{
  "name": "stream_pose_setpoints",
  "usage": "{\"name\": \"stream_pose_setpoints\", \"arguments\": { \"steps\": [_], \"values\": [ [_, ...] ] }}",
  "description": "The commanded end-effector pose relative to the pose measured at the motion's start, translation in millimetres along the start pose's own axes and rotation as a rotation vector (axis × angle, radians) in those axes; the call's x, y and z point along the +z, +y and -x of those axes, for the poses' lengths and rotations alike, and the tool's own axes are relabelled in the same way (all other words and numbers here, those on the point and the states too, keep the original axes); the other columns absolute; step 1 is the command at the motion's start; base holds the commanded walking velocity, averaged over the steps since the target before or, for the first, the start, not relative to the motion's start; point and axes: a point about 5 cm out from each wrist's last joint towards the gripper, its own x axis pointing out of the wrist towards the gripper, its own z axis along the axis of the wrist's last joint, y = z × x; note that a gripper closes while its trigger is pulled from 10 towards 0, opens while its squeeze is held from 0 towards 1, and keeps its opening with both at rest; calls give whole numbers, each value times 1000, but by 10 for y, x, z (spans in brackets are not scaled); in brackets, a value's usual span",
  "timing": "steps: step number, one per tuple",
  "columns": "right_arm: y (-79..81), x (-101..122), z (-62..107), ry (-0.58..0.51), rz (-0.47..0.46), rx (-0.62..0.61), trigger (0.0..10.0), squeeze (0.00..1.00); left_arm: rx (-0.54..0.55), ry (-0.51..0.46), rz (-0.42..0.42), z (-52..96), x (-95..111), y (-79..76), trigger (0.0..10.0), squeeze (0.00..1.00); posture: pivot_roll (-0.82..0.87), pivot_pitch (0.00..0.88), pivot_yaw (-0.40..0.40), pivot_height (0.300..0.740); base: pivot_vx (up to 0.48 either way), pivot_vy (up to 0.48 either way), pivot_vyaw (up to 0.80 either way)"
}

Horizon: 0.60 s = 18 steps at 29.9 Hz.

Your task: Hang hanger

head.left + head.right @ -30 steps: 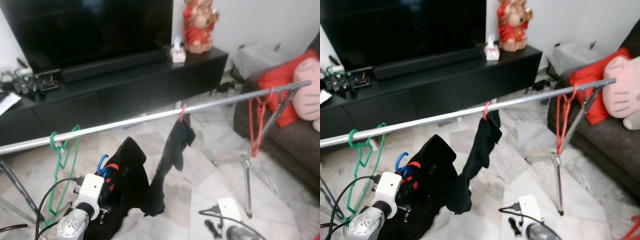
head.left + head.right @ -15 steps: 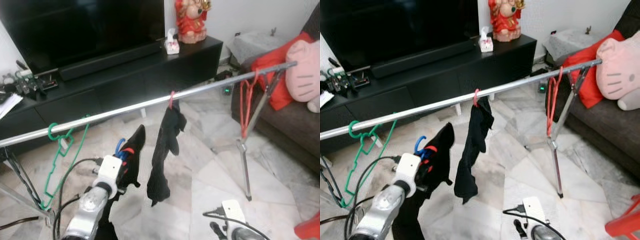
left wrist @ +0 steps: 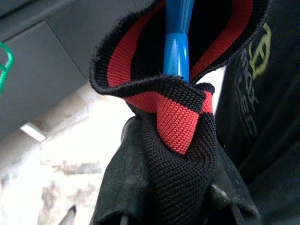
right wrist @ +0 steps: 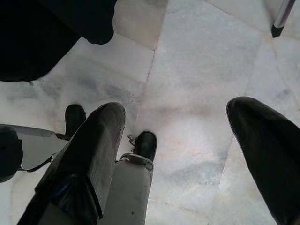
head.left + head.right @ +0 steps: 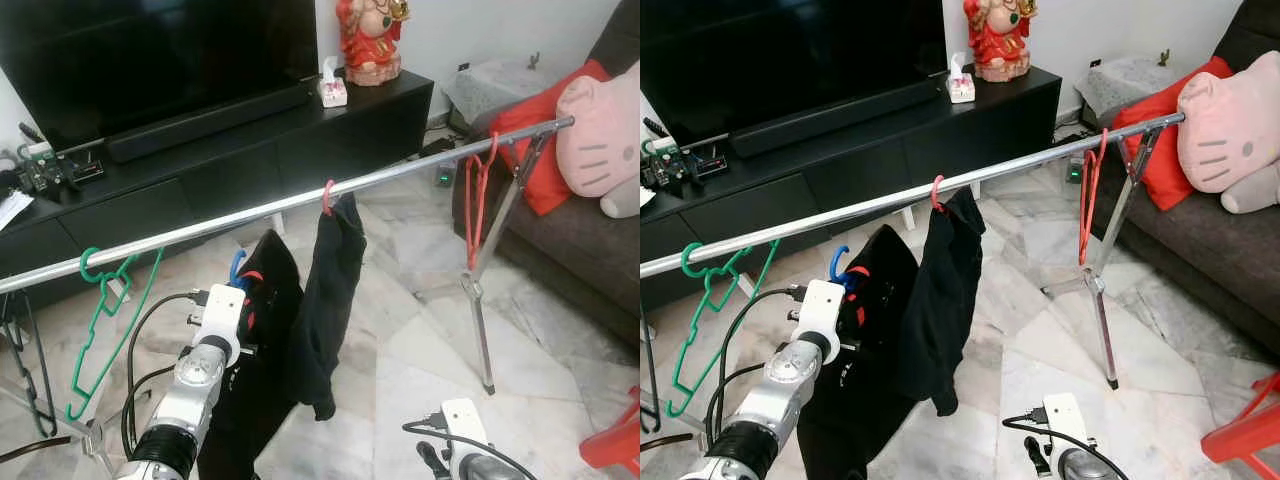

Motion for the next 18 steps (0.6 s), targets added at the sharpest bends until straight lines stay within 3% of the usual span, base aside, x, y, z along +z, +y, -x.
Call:
{"name": "stream_pose_setpoints", "arguments": {
  "steps": [1, 11, 14, 18],
  "values": [
    [32, 1, -5, -8, -22, 1, 10000, 0, 54, -55, 4, -5, 51, 131, 10000, 0, -131, 0, 98, 740, 0, 0, 0],
    [34, -6, -4, -13, -31, -6, 10000, 0, 93, -106, 23, 66, -5, 220, 10000, 0, -124, 0, 95, 740, 0, 0, 0],
    [27, -9, -3, -15, -31, -6, 10000, 0, 128, -113, 28, 160, -87, 337, 10000, 0, -98, 0, 84, 740, 0, 0, 0],
    [25, -8, -2, -17, -25, -3, 10000, 0, 139, -121, 27, 187, -106, 378, 10000, 0, -106, 0, 88, 740, 243, 0, 0]
  ]
}}
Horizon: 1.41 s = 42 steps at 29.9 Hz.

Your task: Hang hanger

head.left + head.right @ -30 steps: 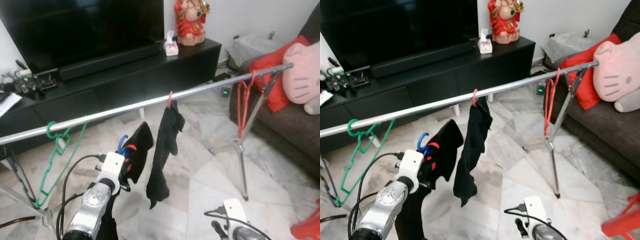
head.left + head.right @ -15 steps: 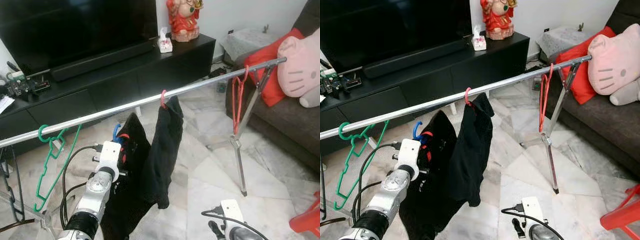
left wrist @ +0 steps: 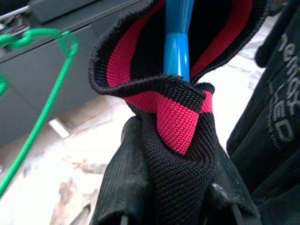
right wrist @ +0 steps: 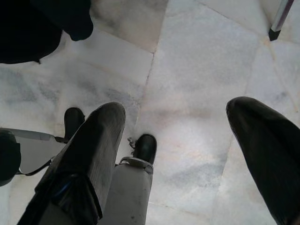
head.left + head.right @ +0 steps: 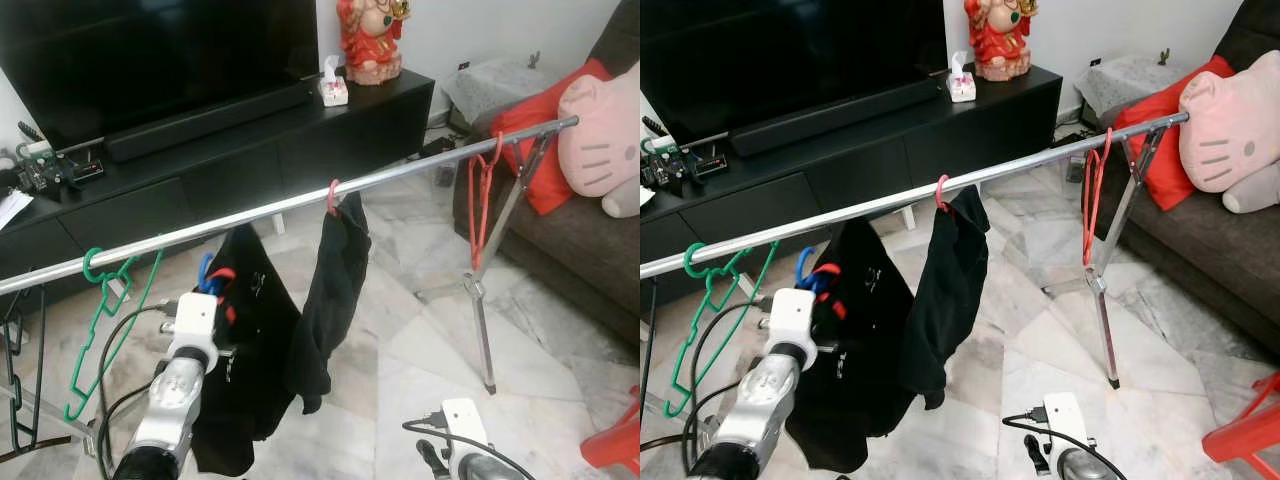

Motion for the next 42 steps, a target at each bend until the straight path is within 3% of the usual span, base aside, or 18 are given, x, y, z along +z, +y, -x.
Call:
{"name": "stream_pose_setpoints", "arguments": {
  "steps": [1, 22, 30, 42],
  "values": [
    [34, 11, -5, -7, -14, 9, 10000, 0, 20, -66, -6, -36, 124, 74, 10000, 0, -106, 0, 88, 740, 247, 0, 0],
    [26, 5, -4, -2, -10, 7, 10000, 0, -36, -73, -20, -18, 122, 12, 10000, 0, -106, 0, 85, 740, 288, 0, 0],
    [18, 6, -3, -1, -4, 9, 10000, 0, -49, -91, -20, -3, 137, -3, 10000, 0, -106, 0, 84, 740, 0, 0, 0],
    [18, 11, -3, -1, 8, 13, 10000, 0, -65, -112, -27, -157, 326, -97, 10000, 0, -103, 0, 82, 740, 0, 0, 0]
  ]
}}
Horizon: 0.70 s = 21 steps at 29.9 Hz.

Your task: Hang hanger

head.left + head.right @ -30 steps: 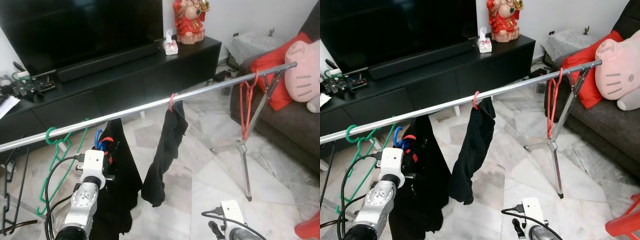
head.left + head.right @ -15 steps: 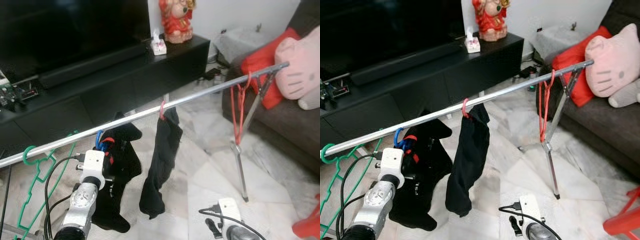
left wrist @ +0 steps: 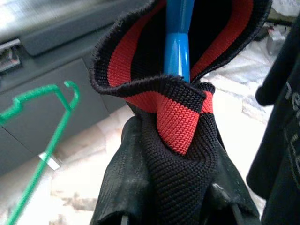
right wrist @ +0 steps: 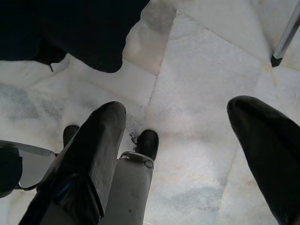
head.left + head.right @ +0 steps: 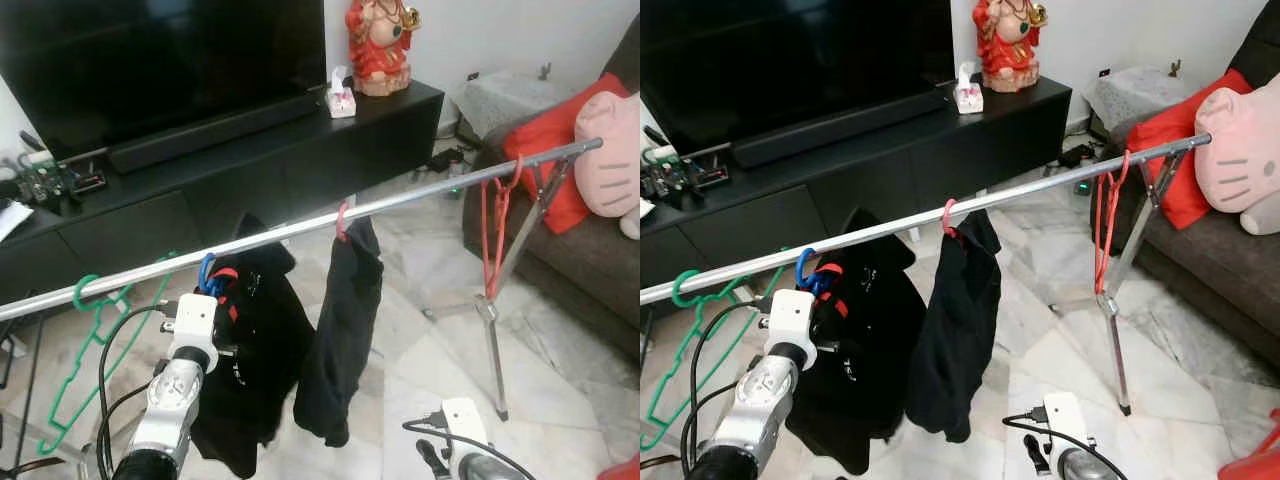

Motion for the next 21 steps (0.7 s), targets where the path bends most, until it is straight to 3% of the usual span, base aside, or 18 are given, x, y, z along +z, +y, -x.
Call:
{"name": "stream_pose_setpoints", "arguments": {
  "steps": [1, 11, 21],
  "values": [
    [21, 5, -4, 4, 3, 7, 10000, 0, 7, -6, -19, -97, 91, 6, 10000, 0, -108, 0, 82, 740, 0, 0, 0],
    [37, 4, -7, 3, -10, 3, 10000, 0, -4, 92, -22, -226, 58, -35, 10000, 0, -129, 0, 107, 740, 0, 0, 0],
    [68, 12, -12, -1, -24, 3, 10000, 0, -2, 88, -21, -318, 149, -28, 10000, 0, -130, 0, 125, 740, 0, 0, 0]
  ]
}}
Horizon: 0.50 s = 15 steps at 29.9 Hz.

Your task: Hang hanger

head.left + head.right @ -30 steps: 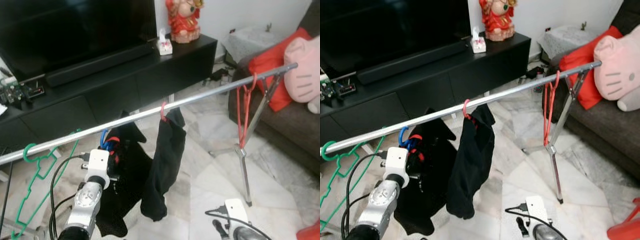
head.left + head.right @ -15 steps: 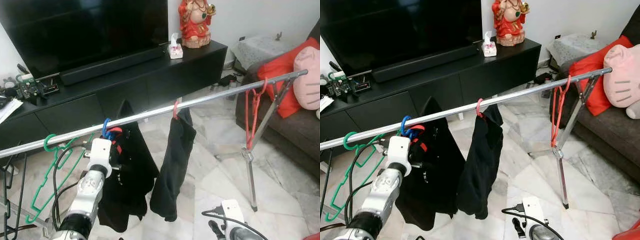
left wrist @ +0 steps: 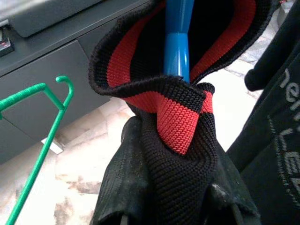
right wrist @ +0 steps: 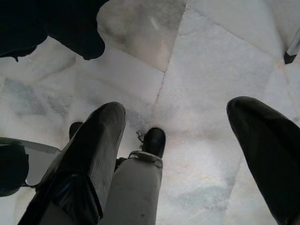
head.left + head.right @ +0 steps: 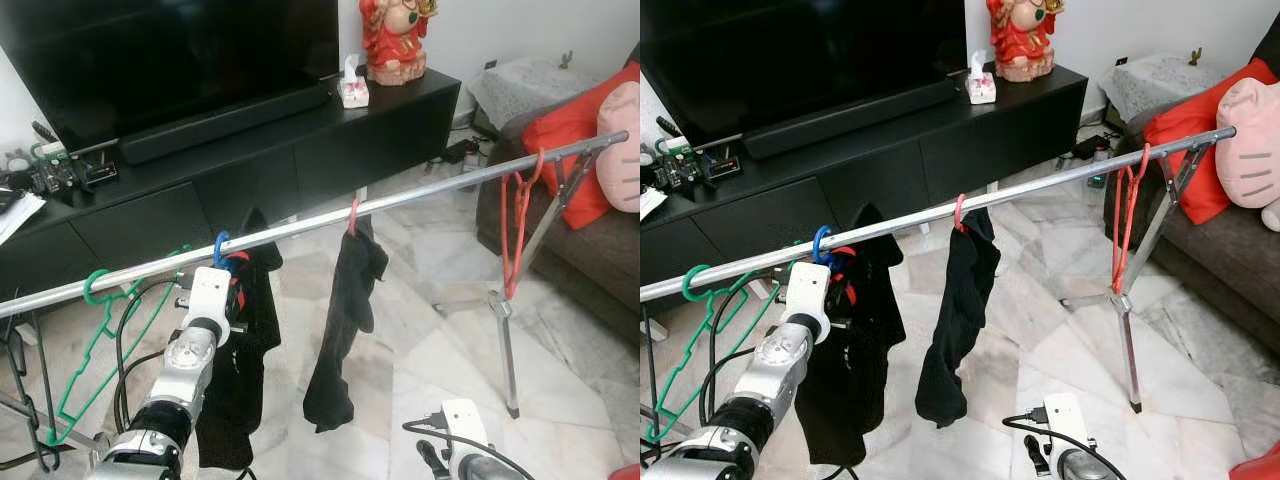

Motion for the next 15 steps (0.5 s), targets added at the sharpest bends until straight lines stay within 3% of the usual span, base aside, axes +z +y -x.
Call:
{"name": "stream_pose_setpoints", "arguments": {
  "steps": [1, 9, 10, 15],
  "values": [
    [35, 10, -6, 0, -19, 5, 10000, 0, 10, -13, -21, -32, 66, 41, 10000, 0, -130, 0, 125, 740, 0, 0, 0],
    [48, 10, -8, 0, -22, 7, 10000, 0, 1, 8, -43, -54, 64, 33, 10000, 0, -128, 0, 128, 740, 0, 0, 0],
    [55, 15, -10, 1, -23, 8, 10000, 0, 28, 73, -22, -70, 9, 46, 10000, 0, -130, 0, 135, 740, 0, 0, 0],
    [58, 19, -11, 2, -25, 10, 10000, 0, 29, 138, -46, -74, -53, 34, 10000, 0, -130, 0, 133, 740, 0, 0, 0]
  ]
}}
